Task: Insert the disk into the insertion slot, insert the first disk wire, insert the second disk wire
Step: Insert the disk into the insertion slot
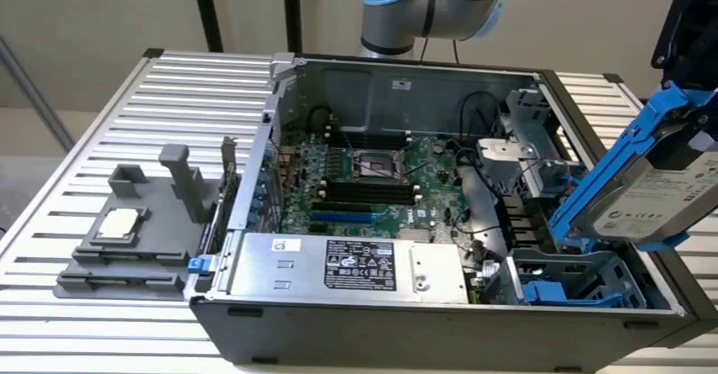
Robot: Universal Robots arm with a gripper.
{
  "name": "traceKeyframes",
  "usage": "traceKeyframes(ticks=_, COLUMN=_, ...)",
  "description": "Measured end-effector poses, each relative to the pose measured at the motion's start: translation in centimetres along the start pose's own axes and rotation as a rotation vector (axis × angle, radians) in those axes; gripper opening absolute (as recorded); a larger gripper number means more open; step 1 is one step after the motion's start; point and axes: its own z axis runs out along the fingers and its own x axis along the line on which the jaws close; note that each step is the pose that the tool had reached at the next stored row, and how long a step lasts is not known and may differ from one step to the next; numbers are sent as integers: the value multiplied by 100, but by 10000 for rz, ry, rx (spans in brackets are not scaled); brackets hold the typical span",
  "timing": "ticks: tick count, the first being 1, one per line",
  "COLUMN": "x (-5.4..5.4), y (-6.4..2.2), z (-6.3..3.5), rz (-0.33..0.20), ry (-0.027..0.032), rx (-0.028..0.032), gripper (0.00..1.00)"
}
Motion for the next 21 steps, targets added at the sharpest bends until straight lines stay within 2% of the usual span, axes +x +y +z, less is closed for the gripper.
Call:
traceKeyframes(ticks=4, x=119, y=58, z=12, rz=-2, ry=-42, rx=21, gripper=32)
traceKeyframes(ticks=10, x=149, y=166, z=86, rz=-106, ry=-83, rx=181, gripper=32)
traceKeyframes(ticks=14, x=152, y=208, z=129, rz=-287, ry=-83, rx=181, gripper=32)
traceKeyframes(ticks=21, x=152, y=208, z=177, rz=-325, ry=-78, rx=179, gripper=32)
